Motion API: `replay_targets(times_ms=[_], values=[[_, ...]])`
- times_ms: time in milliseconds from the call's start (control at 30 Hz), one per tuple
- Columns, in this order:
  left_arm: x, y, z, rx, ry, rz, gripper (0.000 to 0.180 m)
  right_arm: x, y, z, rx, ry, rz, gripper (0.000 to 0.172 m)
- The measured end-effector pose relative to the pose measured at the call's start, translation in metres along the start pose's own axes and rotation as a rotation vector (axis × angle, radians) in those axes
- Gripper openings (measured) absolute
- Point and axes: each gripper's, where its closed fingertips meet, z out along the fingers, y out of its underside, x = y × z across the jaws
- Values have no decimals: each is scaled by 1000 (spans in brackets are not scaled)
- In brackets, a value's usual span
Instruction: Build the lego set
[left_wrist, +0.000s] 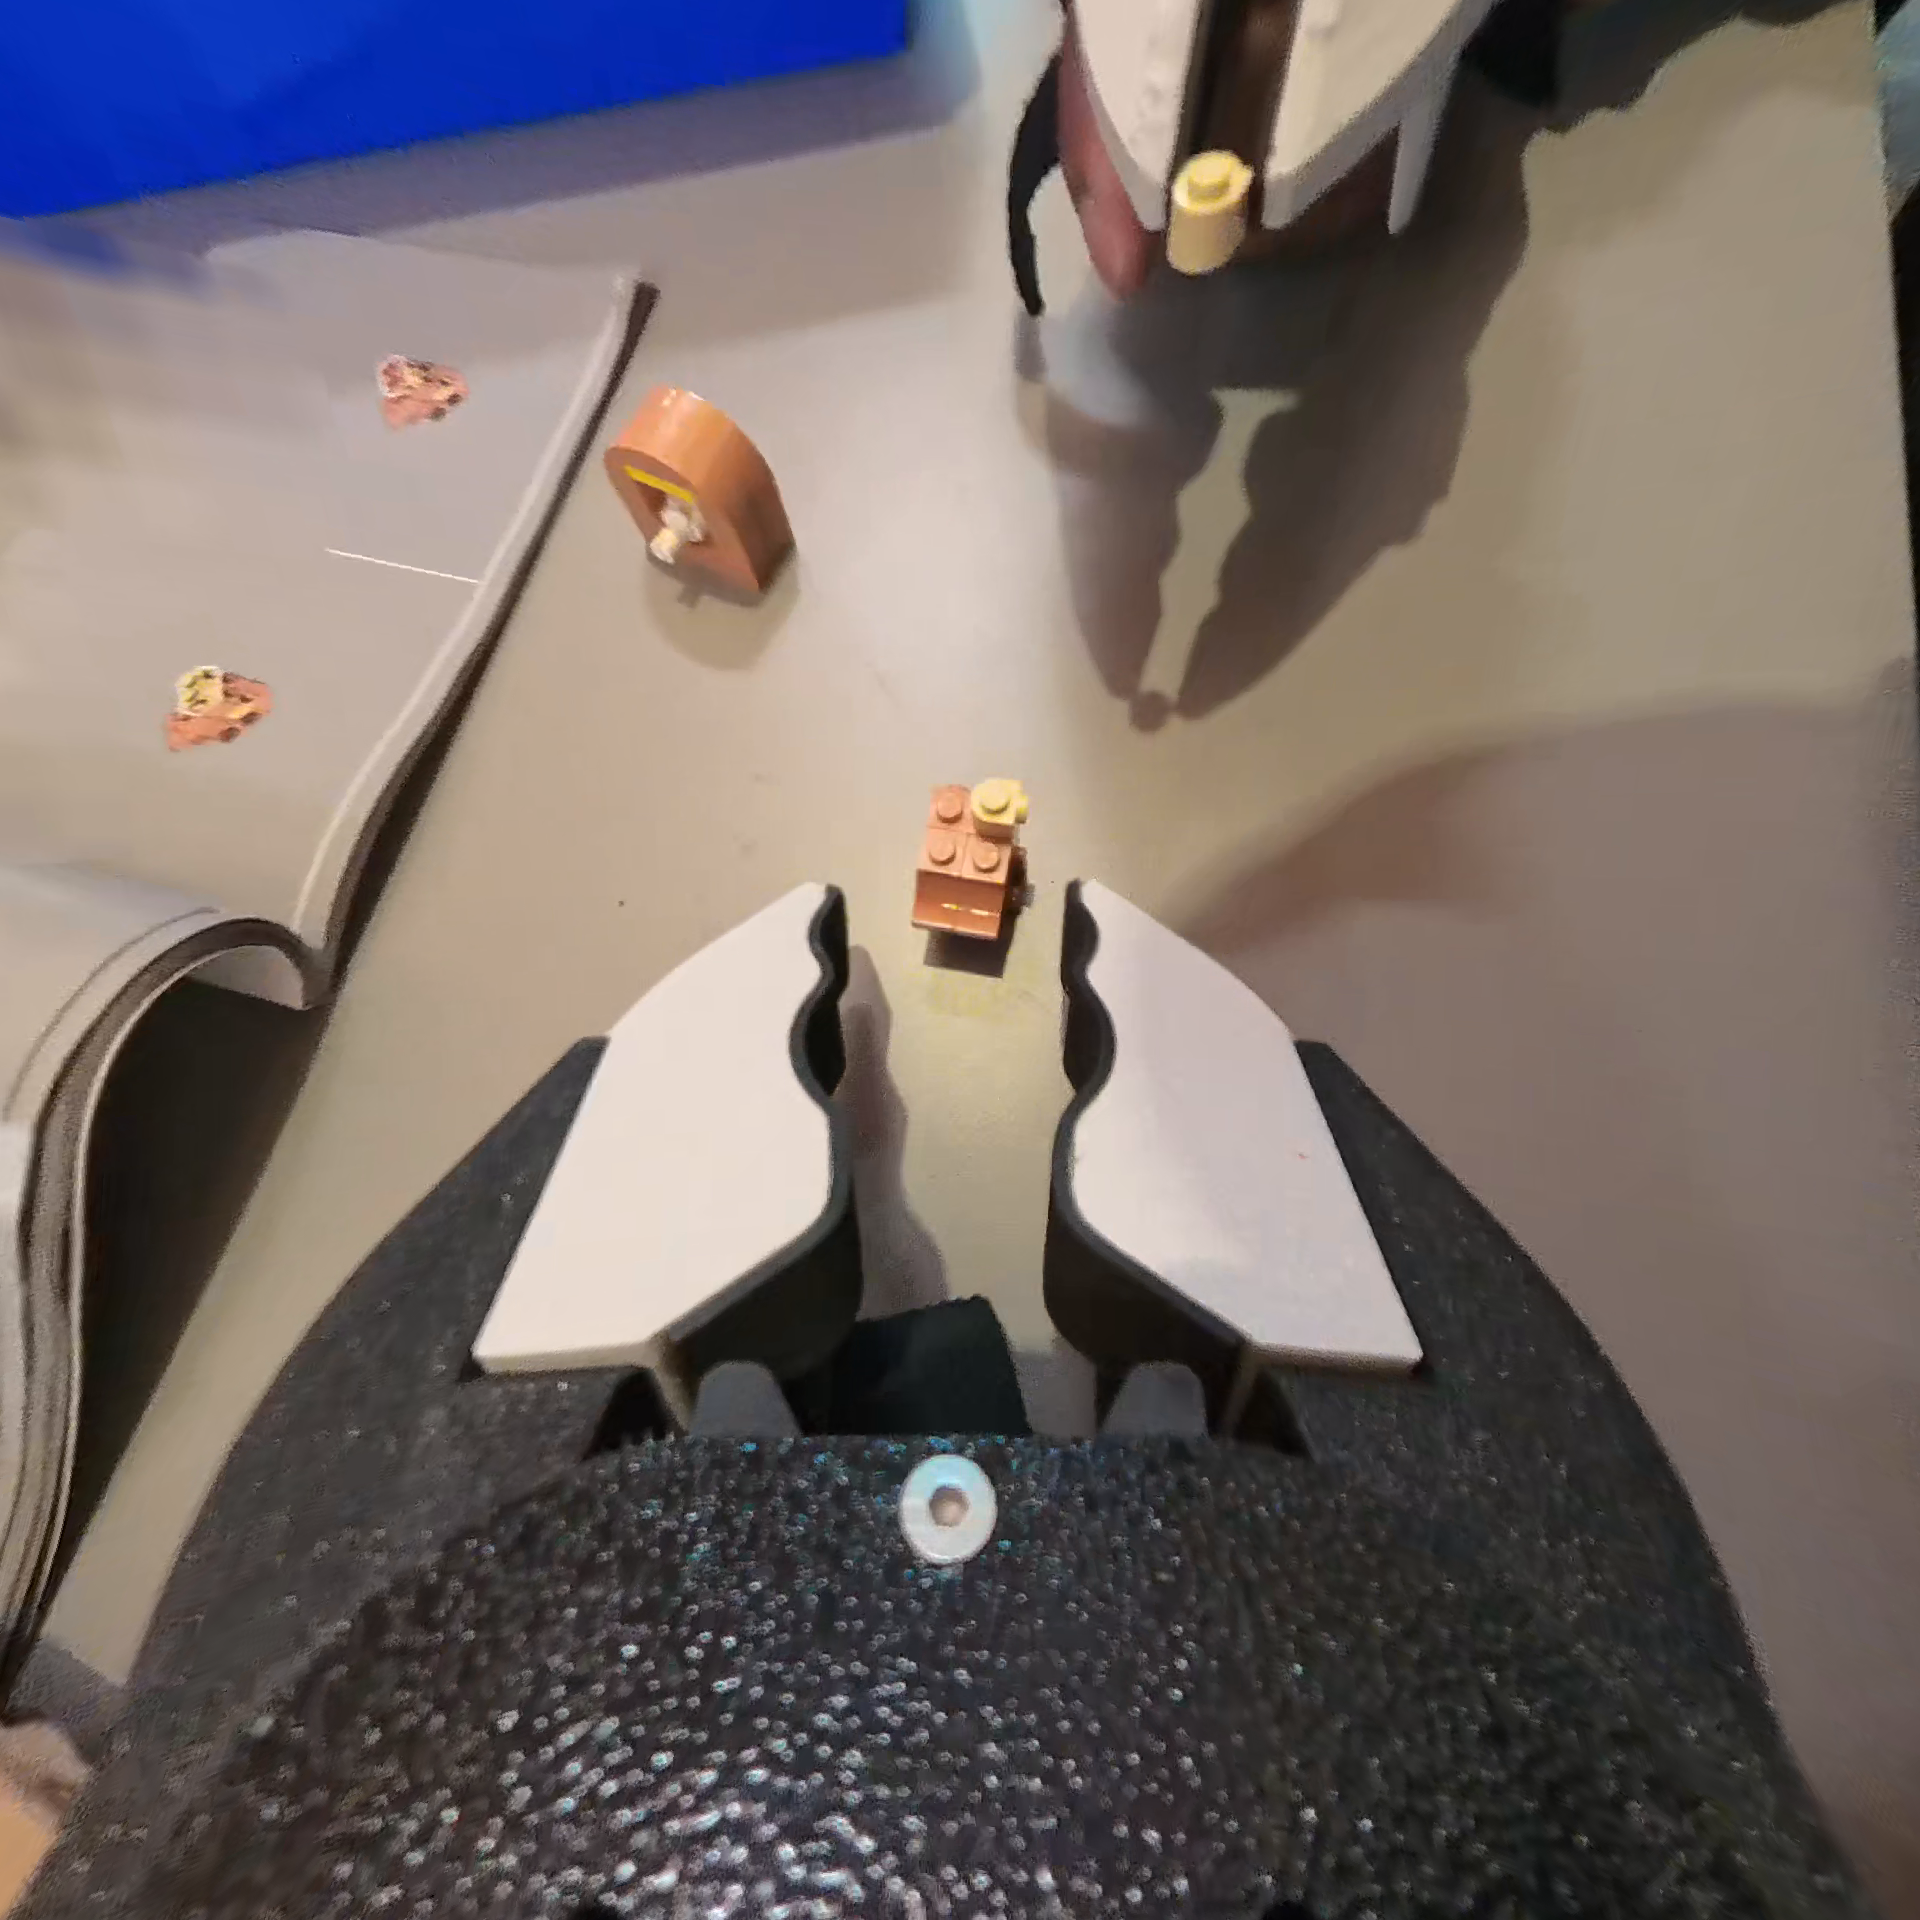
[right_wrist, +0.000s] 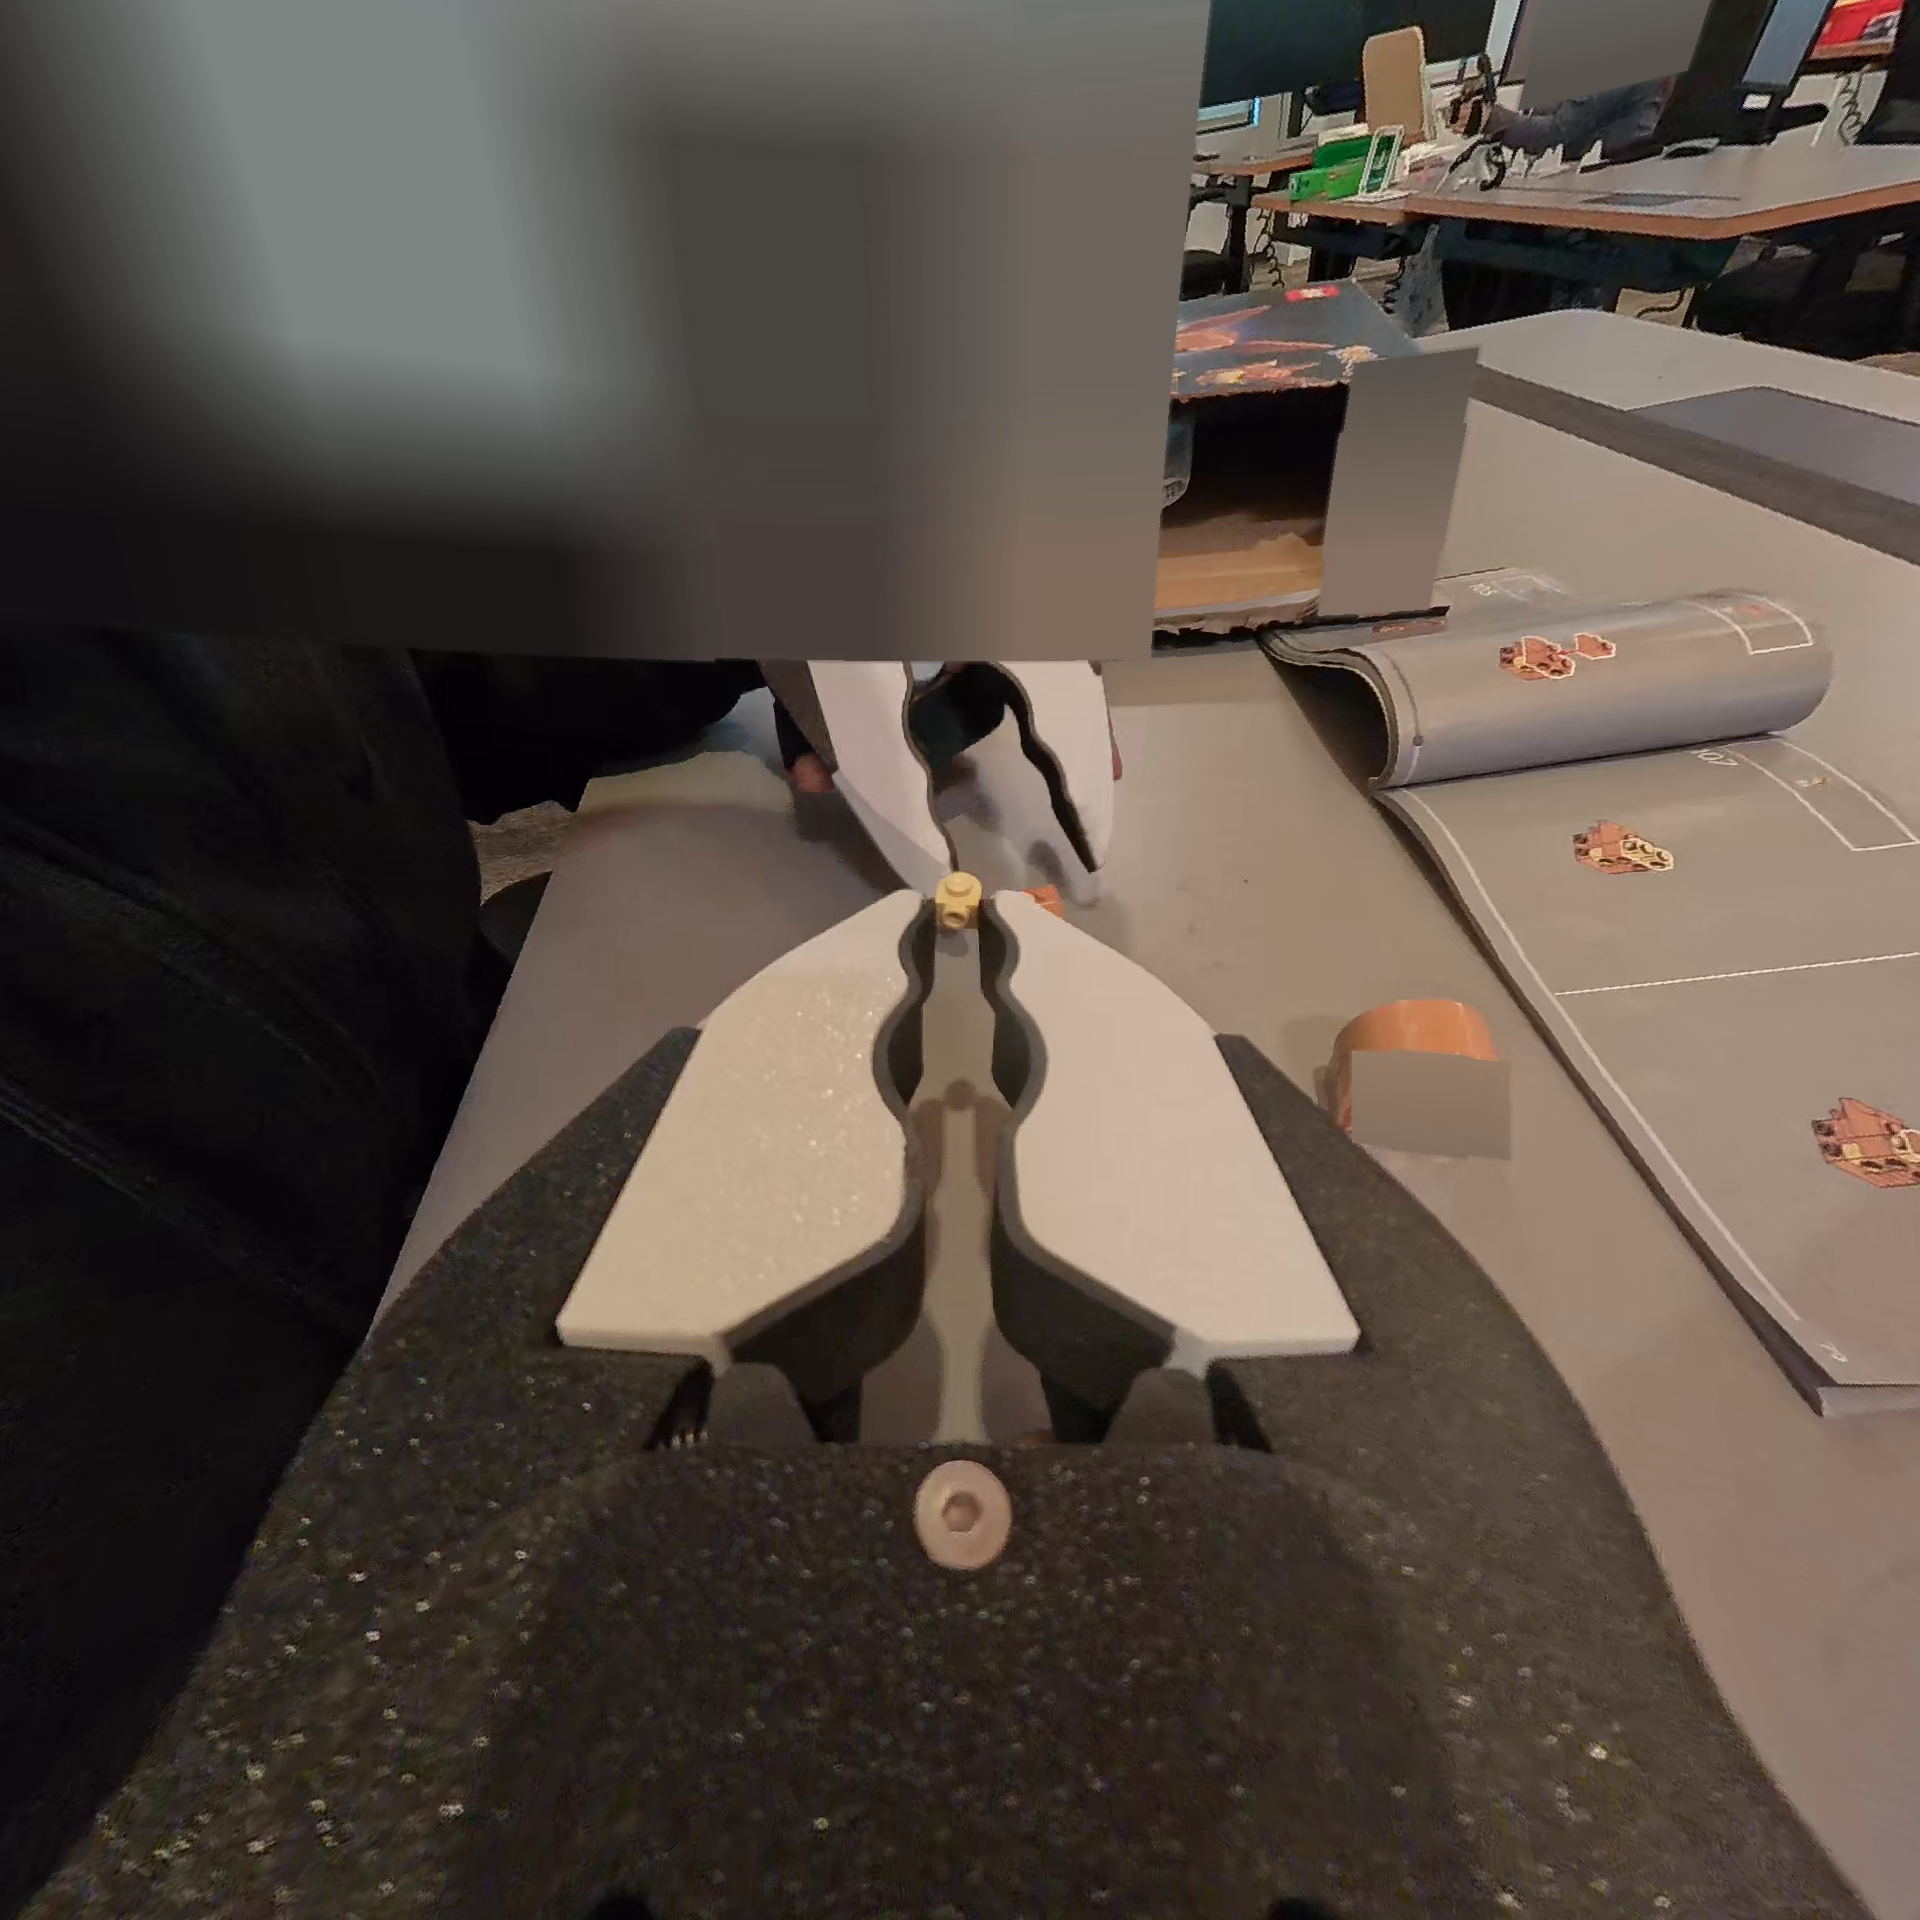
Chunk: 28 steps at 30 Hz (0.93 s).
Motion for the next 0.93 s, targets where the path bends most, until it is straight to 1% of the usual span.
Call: replay_targets(times_ms=[167, 267, 400, 533, 700, 933], values=[[3, 0, 13, -13, 14, 75, 33, -3, 2, 2, -12, -15, -3, 7], [9, -3, 16, 6, 54, 77, 17, -5, 2, 3, -17, -16, -11, 7], [13, -7, 18, 14, 74, 97, 17, -5, 2, 3, -25, -2, -35, 7], [27, -25, 19, 77, 109, 130, 17, -6, 5, 5, -46, -3, -49, 7], [42, -36, 21, 88, 135, 207, 16, -12, 13, 9, -99, -40, -53, 7], [52, -40, 21, 88, 153, 240, 17, -18, 25, 15, -185, -45, -110, 7]])
